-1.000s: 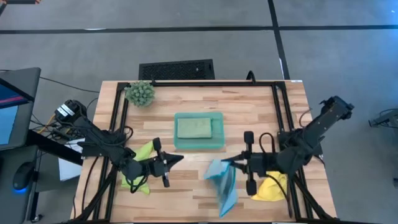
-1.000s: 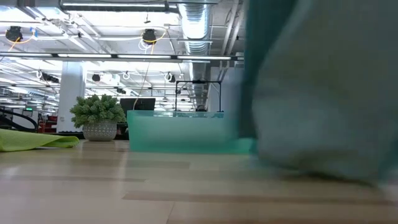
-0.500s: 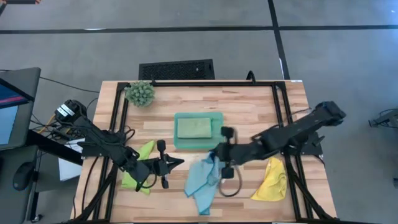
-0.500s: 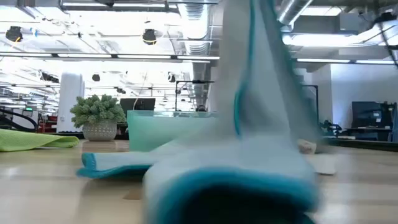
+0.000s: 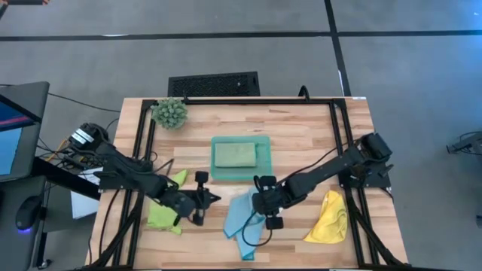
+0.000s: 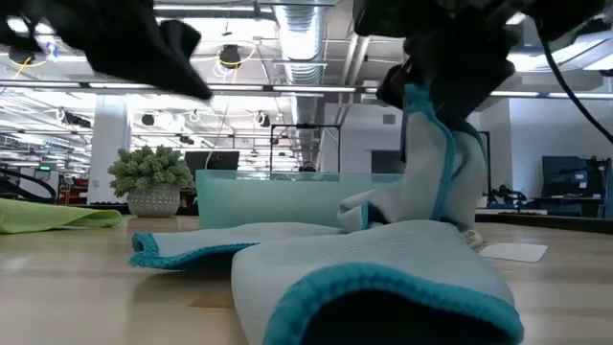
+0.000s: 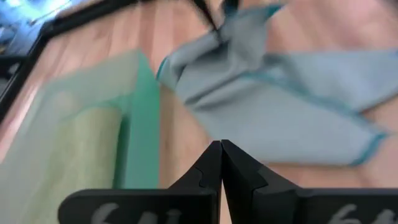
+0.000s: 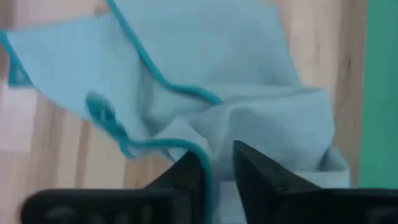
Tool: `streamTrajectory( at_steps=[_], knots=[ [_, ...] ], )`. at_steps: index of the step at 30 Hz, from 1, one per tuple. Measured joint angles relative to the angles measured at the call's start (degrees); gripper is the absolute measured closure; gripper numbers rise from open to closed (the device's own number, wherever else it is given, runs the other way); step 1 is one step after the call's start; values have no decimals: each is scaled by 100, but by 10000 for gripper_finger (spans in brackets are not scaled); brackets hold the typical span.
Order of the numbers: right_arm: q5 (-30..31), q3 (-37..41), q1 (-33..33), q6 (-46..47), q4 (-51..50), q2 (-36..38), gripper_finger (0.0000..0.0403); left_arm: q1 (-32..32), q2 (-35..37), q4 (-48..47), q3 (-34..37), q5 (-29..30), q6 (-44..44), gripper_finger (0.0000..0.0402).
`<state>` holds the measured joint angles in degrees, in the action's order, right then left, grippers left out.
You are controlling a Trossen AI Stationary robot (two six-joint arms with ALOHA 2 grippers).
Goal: Fold microfiber towels
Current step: Fold the blue towel
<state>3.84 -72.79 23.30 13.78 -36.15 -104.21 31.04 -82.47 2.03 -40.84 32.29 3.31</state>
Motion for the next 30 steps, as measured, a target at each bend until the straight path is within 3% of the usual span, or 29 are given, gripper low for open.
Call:
streamTrajectory(
  at_steps=[6, 10, 21, 30],
  knots=[
    [819, -11, -417, -266, -233, 218, 207, -484, -751, -1, -2, 128, 136, 401],
    [837, 77, -767, -327, -122, 173, 186, -772, -1101, 1, -2, 160, 155, 401],
    [889, 798, -1611, -520, 791, 111, 226, -1614, -1678, 158, -4, 825, 294, 401],
    [1917, 804, -2308, -672, 1009, 93, 264, -2525, -1700, 688, -12, 1049, -993, 401]
  ],
)
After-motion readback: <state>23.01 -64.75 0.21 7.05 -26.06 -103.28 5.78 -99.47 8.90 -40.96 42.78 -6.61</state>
